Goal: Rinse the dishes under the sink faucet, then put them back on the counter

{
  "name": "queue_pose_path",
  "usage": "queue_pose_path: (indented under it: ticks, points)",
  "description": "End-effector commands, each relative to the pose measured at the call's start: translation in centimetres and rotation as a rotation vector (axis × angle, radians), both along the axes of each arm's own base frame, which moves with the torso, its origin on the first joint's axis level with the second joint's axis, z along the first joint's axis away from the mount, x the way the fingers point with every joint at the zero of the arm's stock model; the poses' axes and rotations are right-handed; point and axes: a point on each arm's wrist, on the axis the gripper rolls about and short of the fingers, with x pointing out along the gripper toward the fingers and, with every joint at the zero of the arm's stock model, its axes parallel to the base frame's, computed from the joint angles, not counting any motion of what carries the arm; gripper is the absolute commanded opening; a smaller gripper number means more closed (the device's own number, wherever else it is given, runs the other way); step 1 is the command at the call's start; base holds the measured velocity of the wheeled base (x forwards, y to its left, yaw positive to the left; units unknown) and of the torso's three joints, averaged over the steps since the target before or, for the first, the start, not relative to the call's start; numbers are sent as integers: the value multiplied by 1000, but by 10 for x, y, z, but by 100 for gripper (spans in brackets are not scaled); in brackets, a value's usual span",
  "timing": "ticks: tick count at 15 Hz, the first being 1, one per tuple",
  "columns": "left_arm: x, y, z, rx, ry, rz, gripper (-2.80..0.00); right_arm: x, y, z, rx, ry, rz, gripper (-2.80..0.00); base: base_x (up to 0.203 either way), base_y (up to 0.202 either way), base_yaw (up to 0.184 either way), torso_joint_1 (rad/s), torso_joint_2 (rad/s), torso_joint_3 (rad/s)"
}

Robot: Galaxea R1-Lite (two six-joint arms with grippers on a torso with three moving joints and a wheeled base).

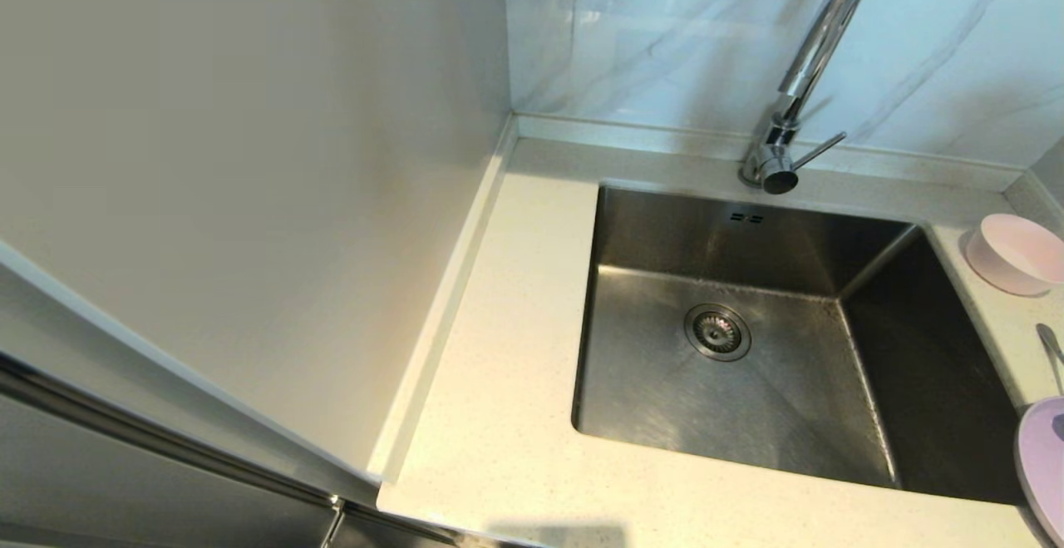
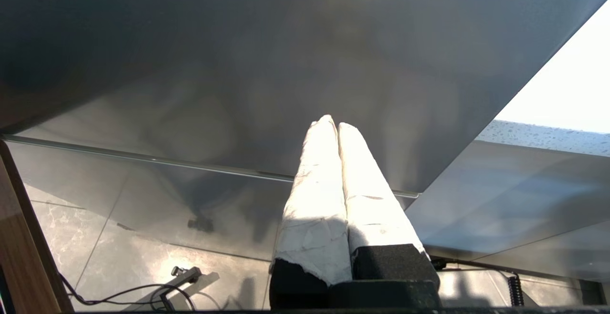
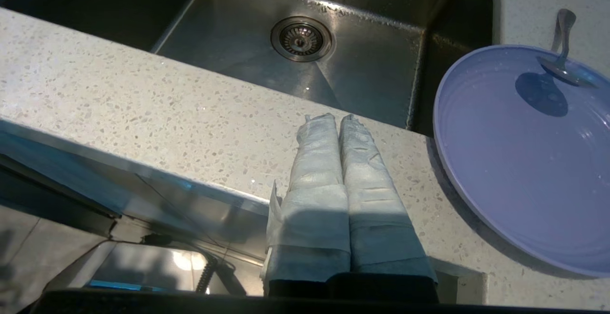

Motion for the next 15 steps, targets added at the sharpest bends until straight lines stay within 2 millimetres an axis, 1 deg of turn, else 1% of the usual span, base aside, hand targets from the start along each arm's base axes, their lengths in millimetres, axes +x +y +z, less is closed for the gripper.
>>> queue_pose_path:
  ticks: [1, 15]
  points:
    - [0, 0, 0, 0, 0, 0, -280, 1, 0, -4, 46, 19, -2, -280, 0, 0, 0, 0, 0, 0]
    - [0, 0, 0, 0, 0, 0, -280, 1, 0, -3, 50, 17, -8, -280, 0, 0, 0, 0, 0, 0]
